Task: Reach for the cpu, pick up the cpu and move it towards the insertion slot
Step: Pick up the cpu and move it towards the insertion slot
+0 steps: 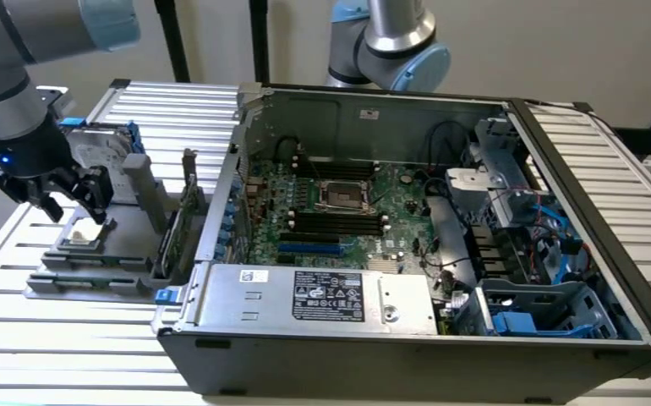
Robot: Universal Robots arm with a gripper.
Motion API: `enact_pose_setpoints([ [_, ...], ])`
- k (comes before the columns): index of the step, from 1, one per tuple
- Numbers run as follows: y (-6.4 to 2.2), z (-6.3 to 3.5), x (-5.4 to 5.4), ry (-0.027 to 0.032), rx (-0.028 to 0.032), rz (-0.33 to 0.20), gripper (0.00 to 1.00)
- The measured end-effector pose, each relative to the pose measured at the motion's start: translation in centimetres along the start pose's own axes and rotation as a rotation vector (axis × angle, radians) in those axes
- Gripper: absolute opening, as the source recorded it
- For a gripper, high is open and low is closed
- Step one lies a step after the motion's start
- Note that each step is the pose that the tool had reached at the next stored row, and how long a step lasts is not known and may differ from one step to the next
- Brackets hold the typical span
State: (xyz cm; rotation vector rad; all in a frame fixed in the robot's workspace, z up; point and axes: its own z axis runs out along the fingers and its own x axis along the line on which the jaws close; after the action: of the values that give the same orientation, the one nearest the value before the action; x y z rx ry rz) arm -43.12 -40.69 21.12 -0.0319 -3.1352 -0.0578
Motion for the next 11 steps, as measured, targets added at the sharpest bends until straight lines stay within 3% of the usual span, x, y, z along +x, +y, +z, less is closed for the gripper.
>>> enact_pose_setpoints([
  [11,-0.06,1.59,0.0,-0.0013,0.0025,0.000,0.67],
])
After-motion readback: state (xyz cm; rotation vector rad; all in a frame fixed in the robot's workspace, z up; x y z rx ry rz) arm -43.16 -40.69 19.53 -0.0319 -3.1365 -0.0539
